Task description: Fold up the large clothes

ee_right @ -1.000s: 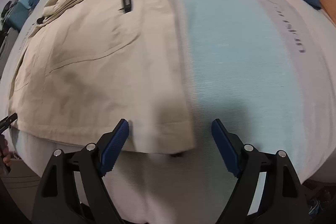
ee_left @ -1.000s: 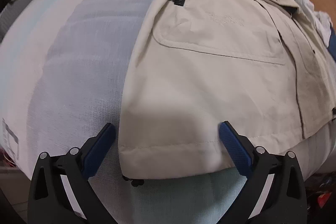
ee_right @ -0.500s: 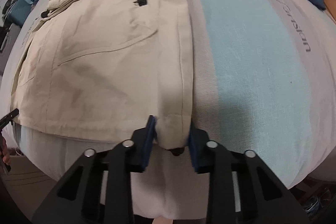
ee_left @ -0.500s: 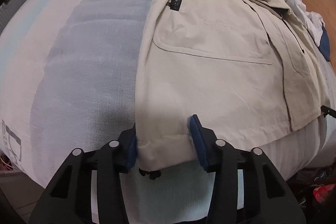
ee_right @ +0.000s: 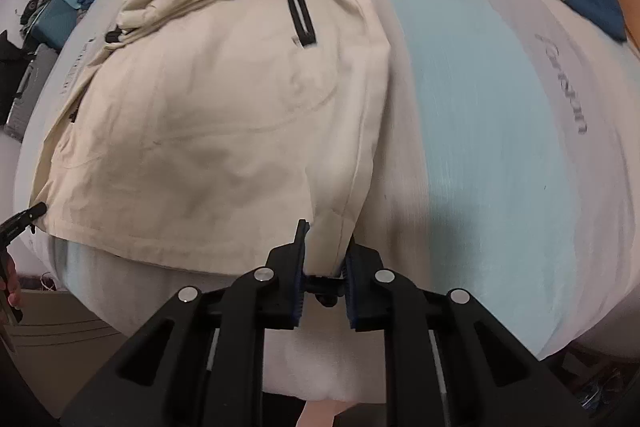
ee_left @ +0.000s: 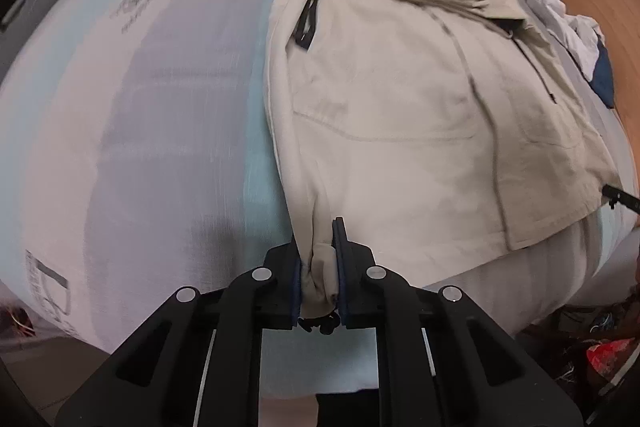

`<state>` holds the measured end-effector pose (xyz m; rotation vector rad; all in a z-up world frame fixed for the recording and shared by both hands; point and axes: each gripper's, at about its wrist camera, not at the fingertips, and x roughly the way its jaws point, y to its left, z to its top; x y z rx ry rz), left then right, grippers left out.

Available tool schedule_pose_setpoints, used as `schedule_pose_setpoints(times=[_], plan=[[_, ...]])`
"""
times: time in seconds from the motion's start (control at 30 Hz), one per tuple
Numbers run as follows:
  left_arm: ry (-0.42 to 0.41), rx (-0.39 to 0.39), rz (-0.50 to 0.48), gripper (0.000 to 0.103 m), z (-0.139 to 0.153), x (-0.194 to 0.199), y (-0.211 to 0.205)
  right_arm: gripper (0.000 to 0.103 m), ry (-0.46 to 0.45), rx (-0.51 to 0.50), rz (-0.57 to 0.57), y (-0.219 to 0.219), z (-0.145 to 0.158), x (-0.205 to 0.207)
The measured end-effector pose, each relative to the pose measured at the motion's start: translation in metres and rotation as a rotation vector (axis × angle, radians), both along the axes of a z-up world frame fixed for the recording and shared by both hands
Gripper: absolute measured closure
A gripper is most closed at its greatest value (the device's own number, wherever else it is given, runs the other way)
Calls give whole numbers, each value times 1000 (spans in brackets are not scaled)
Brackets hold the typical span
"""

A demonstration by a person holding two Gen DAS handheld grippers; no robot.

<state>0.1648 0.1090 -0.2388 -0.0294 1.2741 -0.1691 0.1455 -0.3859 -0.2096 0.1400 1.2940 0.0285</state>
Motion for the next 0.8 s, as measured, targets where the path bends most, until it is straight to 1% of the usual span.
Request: schedule_pose_setpoints(times=[0.03,0.1,0.2,0.3,0.37,0.4,0.47,0.53,0.6,0.63,0.77,0.8], plan=[[-8,12,-13,91,13,3,-5,89,-8,5,7,1,8,4],[-14,10,-23,92,31,9,-10,90,-24,19,21,4,25,18],[-19,12,-42,92,69,28,-21,90,-49,67,21,2,55,44],[-21,25,-62,93,98,49,-27,90,-62,130,22,0,83,73],[-63,39,-88,93,124,71,-30,90,-88,113,47,1,102,92],[-79,44,-99,93,131,79,-30,90,-109,106,55,1,114,106],[-105,50,-111,93,146,108,-32,90,-138,106,53,-3,130,127],[-127,50,-122,93,155,142,-35,90,-178,82,62,-4,144,160],[-148,57,-135,93,159,169,-38,90,-202,65,65,-4,151,194],[-159,61,-143,93,160,190,-41,90,-213,50,64,-4,153,210],[-195,53,-161,93,159,269,-40,90,-232,-3,43,-4,155,277],[-199,46,-159,93,157,283,-38,90,-233,-11,38,-6,154,290]])
